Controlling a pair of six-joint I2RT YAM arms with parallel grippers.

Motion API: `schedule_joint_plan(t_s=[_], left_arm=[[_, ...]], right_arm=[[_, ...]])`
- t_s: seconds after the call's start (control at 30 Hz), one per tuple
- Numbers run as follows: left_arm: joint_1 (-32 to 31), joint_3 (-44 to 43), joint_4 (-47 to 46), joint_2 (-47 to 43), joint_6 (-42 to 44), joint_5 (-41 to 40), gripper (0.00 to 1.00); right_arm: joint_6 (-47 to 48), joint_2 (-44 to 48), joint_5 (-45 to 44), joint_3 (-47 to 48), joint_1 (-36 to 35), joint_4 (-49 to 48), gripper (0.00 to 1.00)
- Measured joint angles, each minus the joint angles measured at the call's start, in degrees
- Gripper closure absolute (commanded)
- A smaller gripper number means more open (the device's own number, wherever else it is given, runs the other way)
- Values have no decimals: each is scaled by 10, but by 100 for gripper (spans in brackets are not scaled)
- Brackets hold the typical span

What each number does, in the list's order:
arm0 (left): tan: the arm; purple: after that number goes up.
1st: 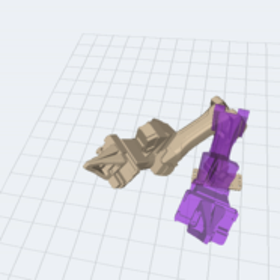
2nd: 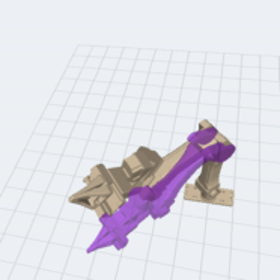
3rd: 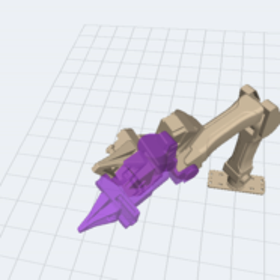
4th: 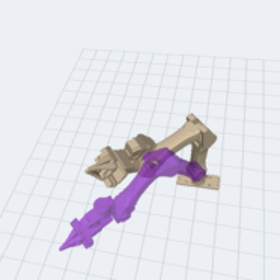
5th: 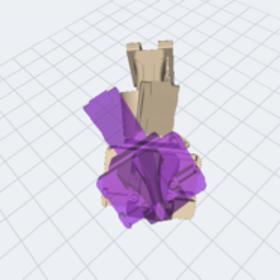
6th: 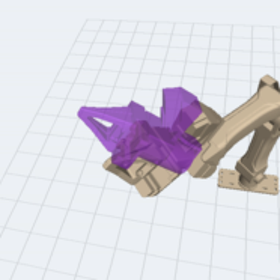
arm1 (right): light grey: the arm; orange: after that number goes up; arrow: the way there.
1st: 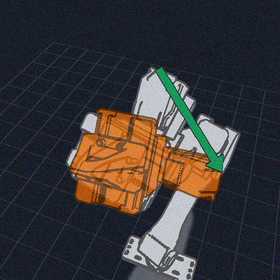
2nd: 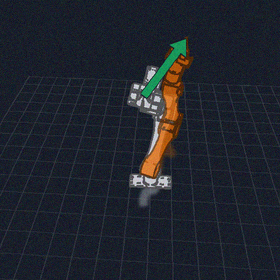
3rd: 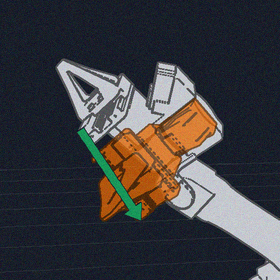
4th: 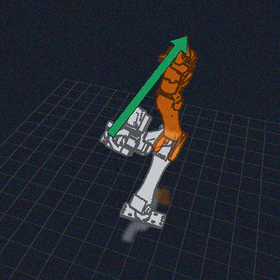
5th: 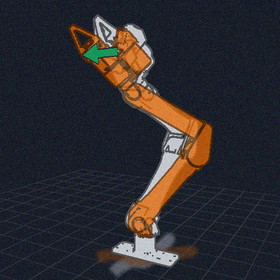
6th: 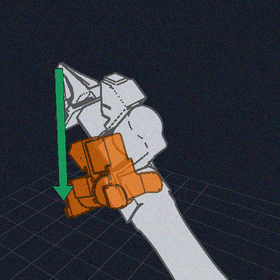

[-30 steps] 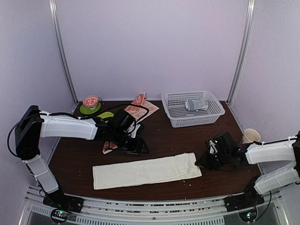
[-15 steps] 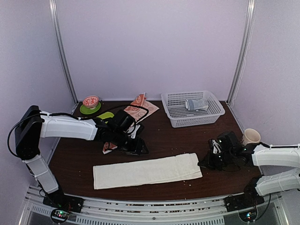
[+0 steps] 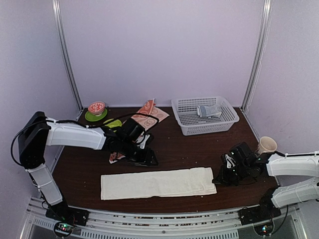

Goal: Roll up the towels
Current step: Adjust the towel at the center of the board.

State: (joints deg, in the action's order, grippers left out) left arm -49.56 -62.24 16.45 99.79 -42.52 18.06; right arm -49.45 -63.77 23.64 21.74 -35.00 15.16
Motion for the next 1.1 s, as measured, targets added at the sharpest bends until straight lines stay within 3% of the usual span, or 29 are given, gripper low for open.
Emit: schedule_joint_plan(t_s=[0.2,0.5,1.0,1.1], left_arm=[[0,0,0,11,0,2,57],[0,0,-1,40,0,2,59],[0,0,1,70,0,2,60],[0,0,1,72,0,2,59]], right_arm=[[-1,-24,30,-10,0,-12,100],[3,16,80,3,0,14,100],[119,-24,117,5,-2,110,100],[129,-35,122,10,-14,110,70]])
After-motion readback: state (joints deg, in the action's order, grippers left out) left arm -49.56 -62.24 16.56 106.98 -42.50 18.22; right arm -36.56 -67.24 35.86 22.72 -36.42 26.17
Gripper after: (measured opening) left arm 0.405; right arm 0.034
